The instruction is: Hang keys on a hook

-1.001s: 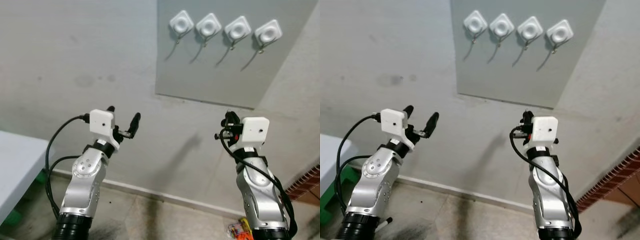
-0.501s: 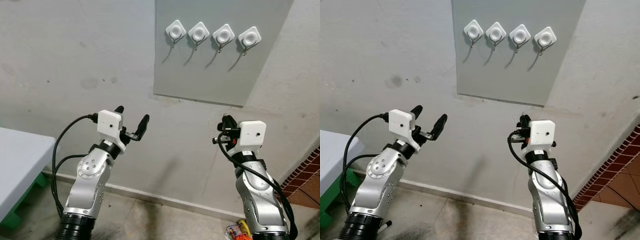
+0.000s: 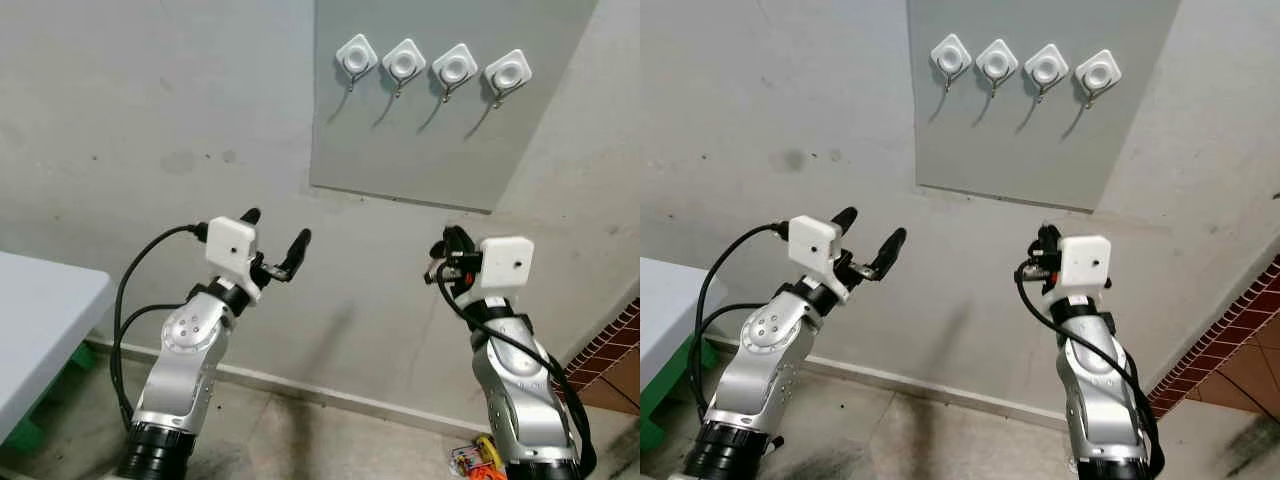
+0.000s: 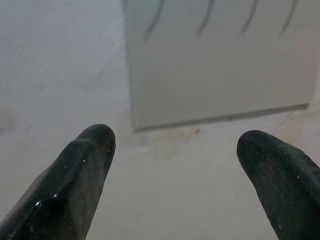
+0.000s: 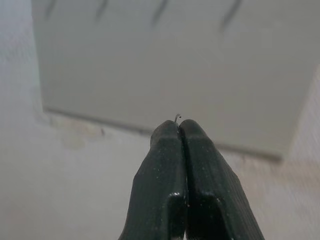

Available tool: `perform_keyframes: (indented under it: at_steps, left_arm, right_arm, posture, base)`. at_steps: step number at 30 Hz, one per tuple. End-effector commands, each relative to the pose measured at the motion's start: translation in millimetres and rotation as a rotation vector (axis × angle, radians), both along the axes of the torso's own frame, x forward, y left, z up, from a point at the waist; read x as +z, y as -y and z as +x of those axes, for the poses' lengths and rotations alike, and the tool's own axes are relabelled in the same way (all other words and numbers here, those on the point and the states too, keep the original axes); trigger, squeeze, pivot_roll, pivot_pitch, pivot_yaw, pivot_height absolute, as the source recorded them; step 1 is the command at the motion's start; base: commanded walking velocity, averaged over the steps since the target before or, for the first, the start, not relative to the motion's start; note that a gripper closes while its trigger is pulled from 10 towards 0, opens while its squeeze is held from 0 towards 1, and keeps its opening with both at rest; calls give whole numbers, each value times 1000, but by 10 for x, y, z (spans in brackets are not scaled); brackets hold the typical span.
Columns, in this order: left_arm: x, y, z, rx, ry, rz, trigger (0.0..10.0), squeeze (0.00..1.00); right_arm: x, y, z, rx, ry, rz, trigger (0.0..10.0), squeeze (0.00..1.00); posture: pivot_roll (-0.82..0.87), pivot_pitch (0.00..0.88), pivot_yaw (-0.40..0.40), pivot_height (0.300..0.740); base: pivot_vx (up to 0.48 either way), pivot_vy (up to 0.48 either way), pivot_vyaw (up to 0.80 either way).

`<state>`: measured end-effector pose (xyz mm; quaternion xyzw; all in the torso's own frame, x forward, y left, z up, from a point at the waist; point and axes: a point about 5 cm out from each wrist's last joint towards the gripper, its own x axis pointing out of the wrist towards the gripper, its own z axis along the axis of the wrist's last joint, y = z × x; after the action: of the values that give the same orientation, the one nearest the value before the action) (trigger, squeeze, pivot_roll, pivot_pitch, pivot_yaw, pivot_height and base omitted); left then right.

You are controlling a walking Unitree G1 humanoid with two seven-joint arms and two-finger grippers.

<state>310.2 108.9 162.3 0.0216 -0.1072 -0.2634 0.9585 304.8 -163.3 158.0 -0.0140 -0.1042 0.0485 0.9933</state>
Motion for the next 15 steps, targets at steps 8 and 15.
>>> perform_keyframes:
  at_steps: [8,15]
  left_arm:
    - [219,371,54,-162,89,62,10000,0]
    - [327,436,52,-225,142,104,10000,0]
  right_arm:
    - [305,-89,303,61,73,12,10000,0]
    - [477,-209,432,162,104,93,10000,0]
  posture:
    - [-78,0,7,740]
    - [-73,0,6,740]
  base:
    - [0,0,0]
    - [0,0,0]
